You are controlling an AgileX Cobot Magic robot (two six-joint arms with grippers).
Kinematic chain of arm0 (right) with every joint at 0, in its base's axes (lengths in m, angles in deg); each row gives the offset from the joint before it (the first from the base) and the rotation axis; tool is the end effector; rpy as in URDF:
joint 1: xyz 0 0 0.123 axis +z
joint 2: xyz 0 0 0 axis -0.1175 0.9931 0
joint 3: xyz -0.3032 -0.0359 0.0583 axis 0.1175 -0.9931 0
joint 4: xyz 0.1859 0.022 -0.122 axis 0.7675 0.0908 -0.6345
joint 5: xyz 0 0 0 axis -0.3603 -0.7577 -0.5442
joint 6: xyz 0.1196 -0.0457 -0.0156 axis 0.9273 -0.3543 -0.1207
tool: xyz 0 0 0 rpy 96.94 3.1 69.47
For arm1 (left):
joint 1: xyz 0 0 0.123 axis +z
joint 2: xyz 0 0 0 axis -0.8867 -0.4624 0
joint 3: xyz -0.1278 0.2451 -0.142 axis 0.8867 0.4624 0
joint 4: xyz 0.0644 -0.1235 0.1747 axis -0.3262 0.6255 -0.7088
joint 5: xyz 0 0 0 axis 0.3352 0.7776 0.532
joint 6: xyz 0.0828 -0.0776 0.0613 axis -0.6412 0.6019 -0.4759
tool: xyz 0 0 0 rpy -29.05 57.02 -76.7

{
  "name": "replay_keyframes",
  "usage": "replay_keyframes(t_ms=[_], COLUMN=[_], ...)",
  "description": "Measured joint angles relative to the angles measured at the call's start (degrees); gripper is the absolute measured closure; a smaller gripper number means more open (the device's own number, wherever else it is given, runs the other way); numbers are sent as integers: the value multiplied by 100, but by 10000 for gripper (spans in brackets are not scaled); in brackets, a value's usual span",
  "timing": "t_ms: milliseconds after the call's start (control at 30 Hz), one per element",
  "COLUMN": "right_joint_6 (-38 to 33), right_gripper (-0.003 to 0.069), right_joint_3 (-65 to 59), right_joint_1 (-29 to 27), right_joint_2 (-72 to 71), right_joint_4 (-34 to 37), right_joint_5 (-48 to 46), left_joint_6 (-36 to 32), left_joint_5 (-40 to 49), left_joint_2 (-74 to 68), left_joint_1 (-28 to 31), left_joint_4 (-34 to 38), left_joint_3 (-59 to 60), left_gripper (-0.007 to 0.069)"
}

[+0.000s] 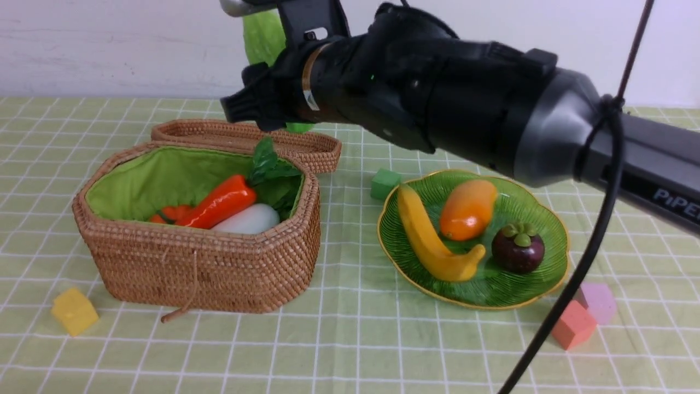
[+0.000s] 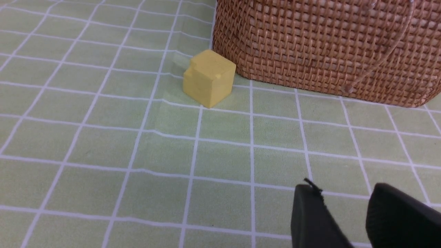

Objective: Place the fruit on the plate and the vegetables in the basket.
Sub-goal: Take a chayote with your right arm and place it on the basket on the left.

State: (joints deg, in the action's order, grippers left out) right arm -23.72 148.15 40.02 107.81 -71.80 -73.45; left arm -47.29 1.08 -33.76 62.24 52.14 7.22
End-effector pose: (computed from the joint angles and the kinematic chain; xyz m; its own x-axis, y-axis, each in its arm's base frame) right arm 0.3520 0.3282 0.3640 -0.3913 -0.2525 -0.8849 -0.5175 0.8555 -0.0153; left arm 0.0325 -0.0030 0.1559 -0.3333 -0.1782 -0.9258 -0.0355 0.9837 -0.1765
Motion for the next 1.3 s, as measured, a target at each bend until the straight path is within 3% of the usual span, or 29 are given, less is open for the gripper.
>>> replay_keyframes(t_ms=[33,67,167,300,400,800,867,967,1033,1300], right_joint_6=[-1151,-1866,-3478,-5244,-5732,-5310,-5205,-4973,-4890,-4797], right_gripper=[203,203,203,203,203,201,171,34,-8,32], right_joint_3=[199,346,798,1343,1584,2259,2266,2276,2290,2290], right_joint_1=[-66,-104,-181,-207,-207,-283,-288,-288,-289,-344], right_joint_2=[16,54,229,665,1012,2326,2394,2405,2405,2208], right_joint_4=[1033,1709,3454,4907,5267,5466,5466,5466,5466,5343], right_joint_5=[-316,-496,-981,-1301,-1186,7,27,51,129,-362], left_joint_6=[0,0,0,0,0,0,0,0,0,0], left_joint_5=[0,0,0,0,0,0,0,0,0,0], left_joint_2=[0,0,0,0,0,0,0,0,0,0], left_joint_1=[0,0,0,0,0,0,0,0,0,0], left_joint_4=[0,0,0,0,0,0,0,0,0,0], left_joint_3=[0,0,0,0,0,0,0,0,0,0], left_gripper=[386,386,386,386,386,386,386,386,386,386])
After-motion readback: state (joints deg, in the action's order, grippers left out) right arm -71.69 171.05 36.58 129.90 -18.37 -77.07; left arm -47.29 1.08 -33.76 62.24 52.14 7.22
